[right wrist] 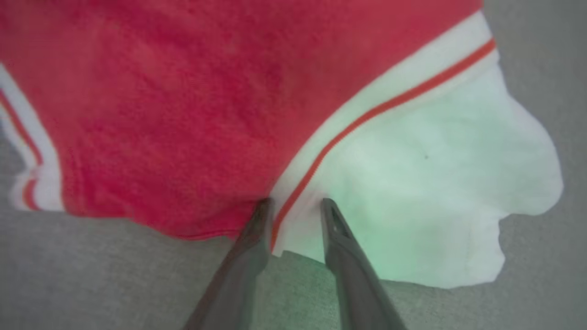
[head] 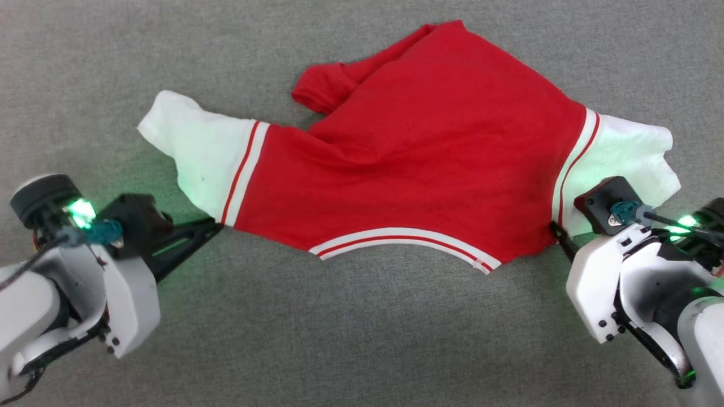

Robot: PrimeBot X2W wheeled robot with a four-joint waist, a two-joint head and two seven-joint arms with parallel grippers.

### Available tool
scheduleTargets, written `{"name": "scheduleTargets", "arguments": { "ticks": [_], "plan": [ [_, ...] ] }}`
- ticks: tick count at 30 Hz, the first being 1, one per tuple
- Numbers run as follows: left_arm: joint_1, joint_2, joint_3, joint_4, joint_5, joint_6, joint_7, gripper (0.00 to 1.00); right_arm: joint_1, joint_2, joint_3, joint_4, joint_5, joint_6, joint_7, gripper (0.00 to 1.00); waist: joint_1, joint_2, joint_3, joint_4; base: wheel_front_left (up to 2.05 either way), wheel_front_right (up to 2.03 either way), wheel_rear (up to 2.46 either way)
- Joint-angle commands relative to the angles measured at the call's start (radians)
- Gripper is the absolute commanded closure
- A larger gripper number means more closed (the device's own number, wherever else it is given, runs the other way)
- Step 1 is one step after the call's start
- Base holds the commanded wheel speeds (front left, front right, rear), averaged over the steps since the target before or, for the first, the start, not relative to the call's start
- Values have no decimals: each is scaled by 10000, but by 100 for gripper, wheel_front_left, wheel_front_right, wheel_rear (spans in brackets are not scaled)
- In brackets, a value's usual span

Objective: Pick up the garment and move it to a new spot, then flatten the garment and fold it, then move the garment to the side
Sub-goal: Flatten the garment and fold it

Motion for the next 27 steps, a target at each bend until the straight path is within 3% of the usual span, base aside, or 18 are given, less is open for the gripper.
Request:
{"name": "scheduleTargets", "arguments": {
  "ticks": [1, 9, 15, 26, 27],
  "plan": [
    [-139, -54, 19, 55, -236, 21, -206, 100, 23, 158, -86, -36, 105, -14, -244, 100, 0, -1, -89, 29, 0, 0, 0],
    [-208, -49, 13, 64, -2177, 21, -1572, 100, 433, 599, -1242, -1262, 472, -14, -1199, 100, 0, -1, -458, 264, 0, 0, 0],
    [-586, 162, 19, -538, -3779, 19, -2567, 100, 262, 926, -2114, -2335, 662, -13, -1107, 100, 0, -1, -385, 708, 0, 0, 0],
    [-378, -122, 17, -640, -3690, 19, -2746, 100, 33, 1072, -1988, -2242, 623, -13, -89, 100, 0, -1, -176, 1112, 0, 0, 0],
    [-341, -132, 17, -625, -3686, 19, -2763, 100, 134, 993, -2012, -2230, 746, -13, 41, 95, 0, -1, -188, 1105, 0, 0, 0]
  ]
}}
